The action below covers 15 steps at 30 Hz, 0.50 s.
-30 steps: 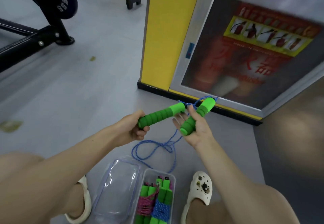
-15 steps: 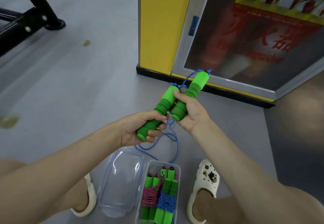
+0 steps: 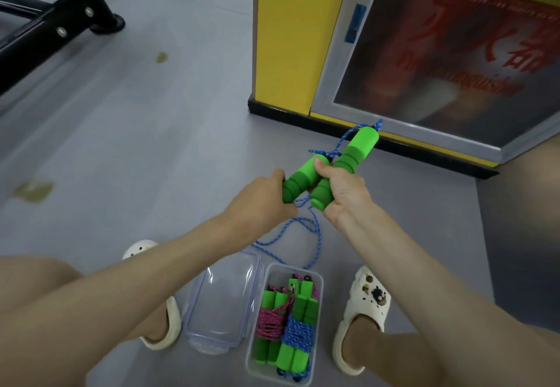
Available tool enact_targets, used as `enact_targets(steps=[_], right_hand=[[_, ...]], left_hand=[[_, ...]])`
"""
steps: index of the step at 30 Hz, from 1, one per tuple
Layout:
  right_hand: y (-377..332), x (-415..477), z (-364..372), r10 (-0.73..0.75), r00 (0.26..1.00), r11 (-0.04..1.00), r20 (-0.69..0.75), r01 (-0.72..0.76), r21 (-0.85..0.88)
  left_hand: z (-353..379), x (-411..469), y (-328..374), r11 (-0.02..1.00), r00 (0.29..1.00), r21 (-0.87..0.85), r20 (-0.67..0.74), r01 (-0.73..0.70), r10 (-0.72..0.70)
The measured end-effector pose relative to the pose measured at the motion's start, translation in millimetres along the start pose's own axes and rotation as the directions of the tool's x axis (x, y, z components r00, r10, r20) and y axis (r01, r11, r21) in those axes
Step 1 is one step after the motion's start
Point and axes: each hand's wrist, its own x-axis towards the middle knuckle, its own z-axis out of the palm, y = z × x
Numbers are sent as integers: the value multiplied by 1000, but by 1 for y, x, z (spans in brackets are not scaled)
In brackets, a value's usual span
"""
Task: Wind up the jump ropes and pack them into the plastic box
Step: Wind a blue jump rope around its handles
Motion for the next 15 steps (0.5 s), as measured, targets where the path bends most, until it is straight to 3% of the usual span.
enact_targets(steps=[2, 4, 5, 7, 9, 10, 12, 15], right_hand=[[-2, -1, 1, -7, 1000, 1000, 13, 7, 5], [-7, -3, 2, -6, 997, 999, 79, 2, 52], [-9, -4, 1, -2, 993, 996, 120, -8, 84], [-10, -5, -1, 12, 977, 990, 214, -41, 133], [-6, -9, 0, 46, 950, 987, 310, -91, 132], [-3, -11, 1, 62, 941, 988, 334, -104, 112], [0, -12, 3, 67, 946, 993, 317, -94, 68], [2, -13, 5, 43, 973, 999, 227, -48, 21]], left_hand=[[5, -1, -2, 991, 992, 112, -87, -79, 89], [-1, 2, -2, 992, 997, -99, -29, -78, 76], [-7, 3, 0, 961, 997, -275, 67, -23, 43], [-18, 3, 3, 781, 939, -582, 344, 226, -16], [-23, 1, 3, 593, 840, -678, 542, 435, 4], [-22, 1, 1, 570, 810, -671, 586, 475, 15], [-20, 1, -1, 610, 797, -622, 603, 490, -25], [-17, 3, 2, 740, 865, -525, 477, 421, -154]])
